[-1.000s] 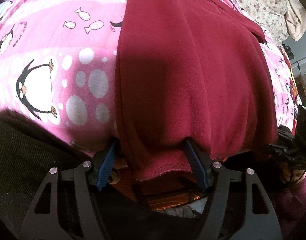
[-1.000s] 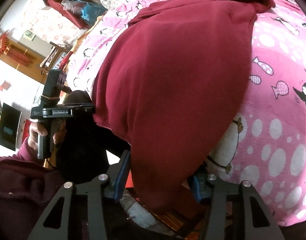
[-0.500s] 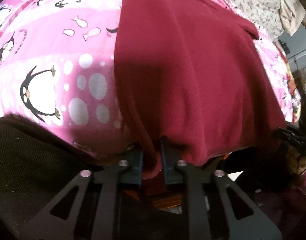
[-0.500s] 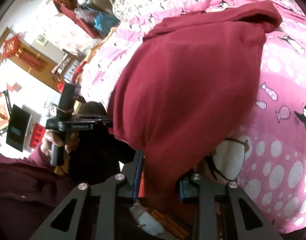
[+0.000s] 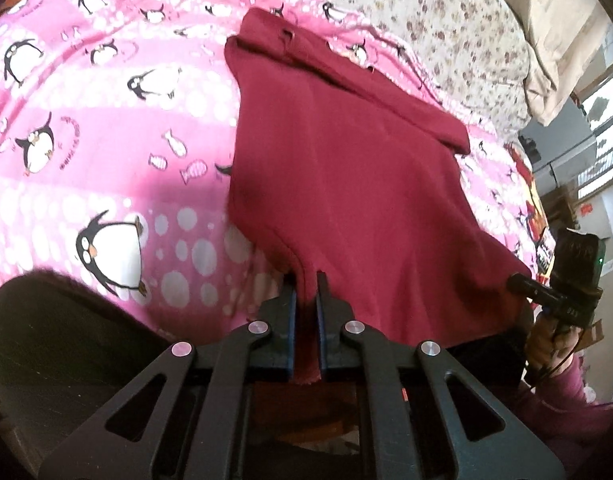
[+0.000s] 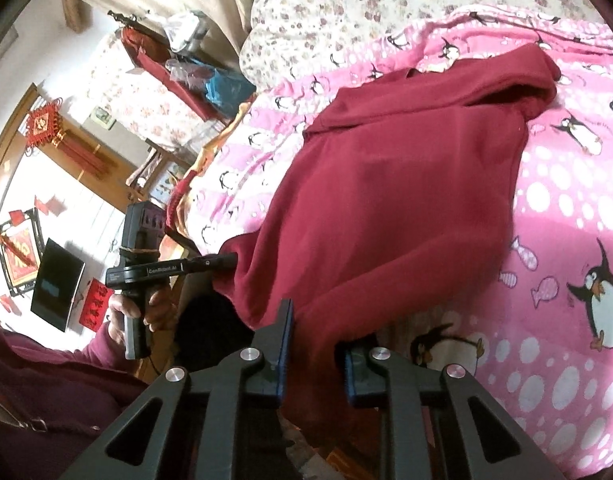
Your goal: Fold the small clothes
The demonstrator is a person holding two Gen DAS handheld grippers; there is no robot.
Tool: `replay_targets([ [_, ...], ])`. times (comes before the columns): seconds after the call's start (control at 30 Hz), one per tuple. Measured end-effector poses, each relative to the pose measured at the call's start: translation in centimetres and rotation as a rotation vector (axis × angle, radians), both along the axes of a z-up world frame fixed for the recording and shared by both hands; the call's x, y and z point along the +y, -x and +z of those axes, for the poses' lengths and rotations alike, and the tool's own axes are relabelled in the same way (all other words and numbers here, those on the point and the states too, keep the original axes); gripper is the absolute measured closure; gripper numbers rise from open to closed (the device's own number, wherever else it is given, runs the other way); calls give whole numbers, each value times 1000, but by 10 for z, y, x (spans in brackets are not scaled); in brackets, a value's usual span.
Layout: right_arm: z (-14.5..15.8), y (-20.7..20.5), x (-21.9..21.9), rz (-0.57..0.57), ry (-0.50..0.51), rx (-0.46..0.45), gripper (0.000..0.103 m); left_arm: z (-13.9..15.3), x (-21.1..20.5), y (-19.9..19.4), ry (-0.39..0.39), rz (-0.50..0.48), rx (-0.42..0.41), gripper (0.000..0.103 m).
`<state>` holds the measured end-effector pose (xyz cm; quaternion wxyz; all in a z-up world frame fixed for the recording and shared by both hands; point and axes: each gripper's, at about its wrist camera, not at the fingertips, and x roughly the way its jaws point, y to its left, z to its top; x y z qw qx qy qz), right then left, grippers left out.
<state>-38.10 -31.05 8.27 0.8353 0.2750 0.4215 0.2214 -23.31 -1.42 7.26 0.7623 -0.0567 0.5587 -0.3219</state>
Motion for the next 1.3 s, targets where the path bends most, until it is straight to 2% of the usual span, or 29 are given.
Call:
replay_targets([
  [0.17, 14, 3, -12, -36, -42, -53, 84, 9, -3, -1, 27, 24, -25, 97],
  [0.27, 19, 2, -14, -53, -34, -72, 84, 16, 1, -6, 56, 48, -47, 97],
  [0.47, 31, 1, -23, -98, -32, -127, 84, 38, 26, -24, 120, 207, -126, 97],
  [0.57, 37, -6, -30, -146, -39, -157, 84, 44, 19, -33, 119, 201, -153, 97],
  [0.83, 62, -39, -41, -202, 47, -227, 84, 76, -7, -66, 126, 191, -264, 97],
  [0.93, 67, -55, -50, -233, 61, -239, 84, 84, -21, -89, 115, 195, -282, 97],
  [1.07, 69, -82, -65, -288, 93, -237, 84, 91, -46, -121, 63, 188, -335, 97],
  [1.3, 60, -138, -100, -380, 124, -193, 84, 73, -83, -191, -16, 252, -317, 97],
])
